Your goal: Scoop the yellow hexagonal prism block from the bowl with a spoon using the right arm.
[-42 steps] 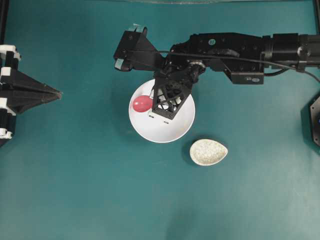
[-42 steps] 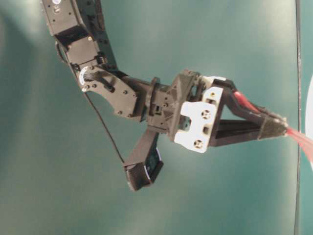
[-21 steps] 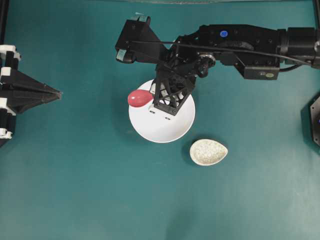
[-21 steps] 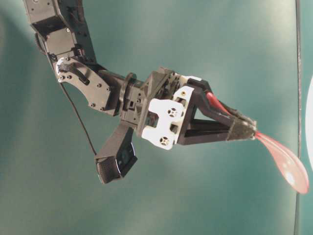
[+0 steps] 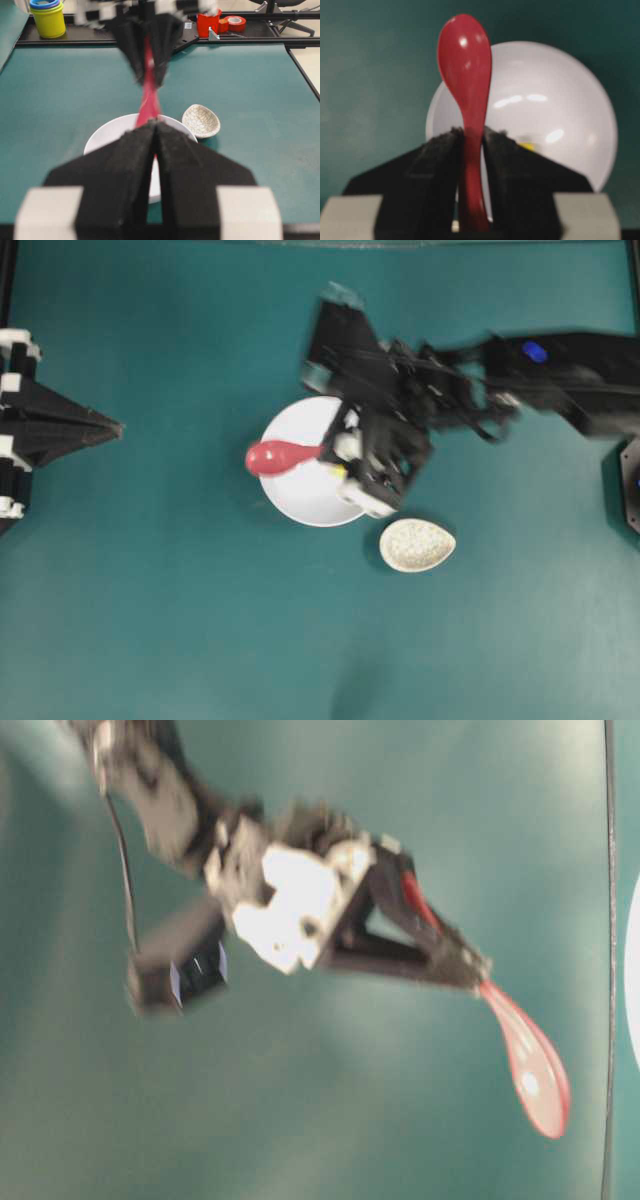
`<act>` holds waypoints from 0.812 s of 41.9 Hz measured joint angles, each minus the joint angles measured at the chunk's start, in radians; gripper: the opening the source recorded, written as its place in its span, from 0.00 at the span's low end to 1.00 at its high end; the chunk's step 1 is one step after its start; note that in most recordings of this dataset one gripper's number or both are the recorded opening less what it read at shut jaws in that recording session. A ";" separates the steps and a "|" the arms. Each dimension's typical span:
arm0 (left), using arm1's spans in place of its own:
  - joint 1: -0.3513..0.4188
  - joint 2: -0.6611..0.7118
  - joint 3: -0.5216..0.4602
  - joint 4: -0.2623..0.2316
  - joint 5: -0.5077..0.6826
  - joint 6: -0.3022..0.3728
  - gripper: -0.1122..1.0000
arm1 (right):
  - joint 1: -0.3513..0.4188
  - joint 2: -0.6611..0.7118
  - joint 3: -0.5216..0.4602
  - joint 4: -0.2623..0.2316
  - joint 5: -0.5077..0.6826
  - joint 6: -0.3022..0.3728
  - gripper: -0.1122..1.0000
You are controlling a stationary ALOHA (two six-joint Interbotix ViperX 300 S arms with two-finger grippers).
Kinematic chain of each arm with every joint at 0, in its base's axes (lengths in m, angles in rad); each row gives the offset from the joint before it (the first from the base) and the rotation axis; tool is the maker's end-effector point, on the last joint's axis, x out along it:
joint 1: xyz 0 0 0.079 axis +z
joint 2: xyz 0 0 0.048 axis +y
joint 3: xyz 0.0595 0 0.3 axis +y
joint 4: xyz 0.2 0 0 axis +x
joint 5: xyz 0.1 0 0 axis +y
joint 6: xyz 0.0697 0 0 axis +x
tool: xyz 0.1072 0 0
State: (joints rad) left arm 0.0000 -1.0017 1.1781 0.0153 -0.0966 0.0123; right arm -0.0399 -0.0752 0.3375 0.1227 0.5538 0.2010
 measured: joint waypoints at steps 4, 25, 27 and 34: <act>0.002 -0.002 0.000 0.000 0.000 0.000 0.10 | 0.032 -0.100 0.124 0.000 -0.124 0.014 0.30; 0.000 0.000 0.000 0.000 0.000 -0.002 0.10 | 0.141 -0.342 0.591 0.002 -0.526 0.060 0.30; 0.000 0.000 0.000 -0.002 0.000 -0.002 0.10 | 0.156 -0.342 0.621 0.002 -0.563 0.061 0.30; 0.000 -0.002 0.000 0.000 0.020 -0.002 0.10 | 0.215 -0.342 0.721 0.012 -0.666 0.061 0.30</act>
State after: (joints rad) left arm 0.0000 -1.0032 1.1781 0.0153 -0.0767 0.0107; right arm 0.1749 -0.4172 1.0584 0.1350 -0.1120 0.2623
